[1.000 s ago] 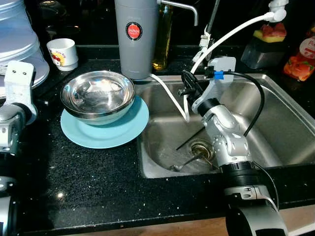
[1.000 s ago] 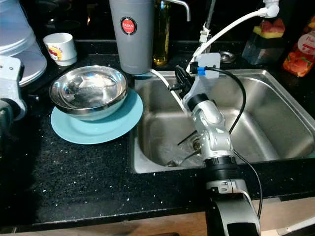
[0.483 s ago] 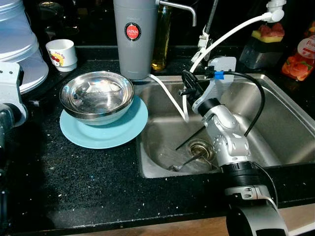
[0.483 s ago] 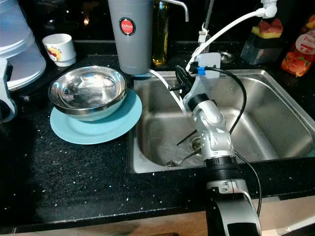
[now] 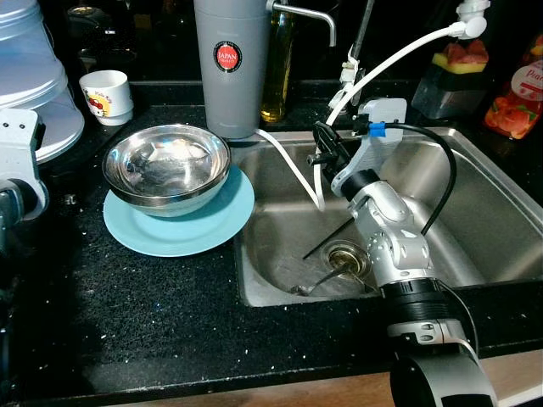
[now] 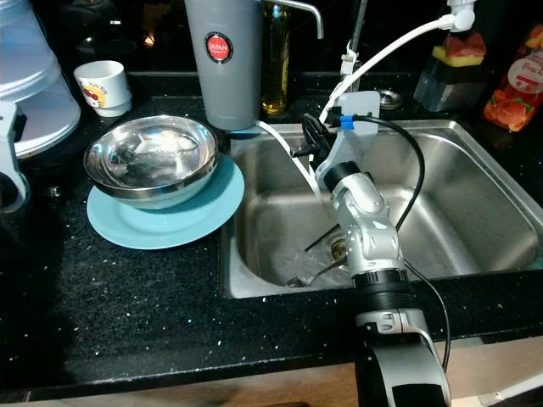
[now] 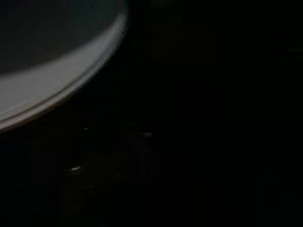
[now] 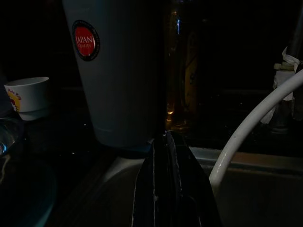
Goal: Kitchen organization
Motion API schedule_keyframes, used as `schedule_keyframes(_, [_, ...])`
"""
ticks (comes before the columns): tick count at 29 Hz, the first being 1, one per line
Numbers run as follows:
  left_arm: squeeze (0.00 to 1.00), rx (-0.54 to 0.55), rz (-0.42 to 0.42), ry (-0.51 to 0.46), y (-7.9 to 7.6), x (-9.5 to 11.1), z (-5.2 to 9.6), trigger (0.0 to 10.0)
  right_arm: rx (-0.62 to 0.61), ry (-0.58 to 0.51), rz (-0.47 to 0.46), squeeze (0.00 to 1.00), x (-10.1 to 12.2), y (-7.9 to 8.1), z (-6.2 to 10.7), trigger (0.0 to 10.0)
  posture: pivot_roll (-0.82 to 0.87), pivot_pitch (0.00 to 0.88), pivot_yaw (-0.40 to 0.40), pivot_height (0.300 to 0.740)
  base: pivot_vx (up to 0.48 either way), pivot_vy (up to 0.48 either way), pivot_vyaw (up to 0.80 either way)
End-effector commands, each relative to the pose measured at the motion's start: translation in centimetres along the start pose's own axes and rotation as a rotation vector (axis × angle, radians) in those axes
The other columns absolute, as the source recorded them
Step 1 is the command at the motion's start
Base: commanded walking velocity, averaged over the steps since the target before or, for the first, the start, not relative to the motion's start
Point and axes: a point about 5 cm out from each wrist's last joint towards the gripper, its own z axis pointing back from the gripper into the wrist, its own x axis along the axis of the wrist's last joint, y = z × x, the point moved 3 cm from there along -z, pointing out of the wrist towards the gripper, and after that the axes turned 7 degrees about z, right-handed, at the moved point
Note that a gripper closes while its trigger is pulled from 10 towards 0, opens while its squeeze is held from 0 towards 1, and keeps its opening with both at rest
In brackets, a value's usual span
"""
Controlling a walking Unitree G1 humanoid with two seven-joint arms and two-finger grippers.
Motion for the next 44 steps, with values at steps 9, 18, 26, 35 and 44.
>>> schedule_keyframes(9, [0.0,-0.008,0.038,0.125,0.2,-3.0,-0.2,0.0,-0.006,0.006,0.0,0.0,0.1,-0.2,-0.1,10.0,-0.01,0.128,0.008,0.74,0.0,0.0,0.0])
schedule_keyframes(18, [0.0,-0.041,-0.044,-0.197,-1.0,1.7,0.1,0.0,-0.024,0.007,-0.006,0.0,0.0,-0.3,0.0,10.0,0.0,0.125,0.014,0.74,0.0,0.0,0.0])
schedule_keyframes(26, [0.0,-0.097,-0.121,-0.388,-3.0,4.1,0.9,0.0,-0.027,0.004,-0.011,0.0,0.0,-0.2,0.0,10.0,0.0,0.114,0.017,0.74,0.0,0.0,0.0])
schedule_keyframes(35, [0.0,-0.208,-0.179,-0.535,-5.5,5.6,1.8,0.0,-0.033,-0.002,-0.011,0.0,0.2,-0.3,0.0,10.0,0.0,0.105,0.022,0.74,0.0,0.0,0.0])
schedule_keyframes(44, [0.0,-0.584,-0.147,-0.635,-12.0,5.7,4.6,0.0,-0.072,-0.036,-0.102,0.0,0.6,-0.6,0.0,10.0,0.01,0.1,0.024,0.74,0.0,0.0,0.0])
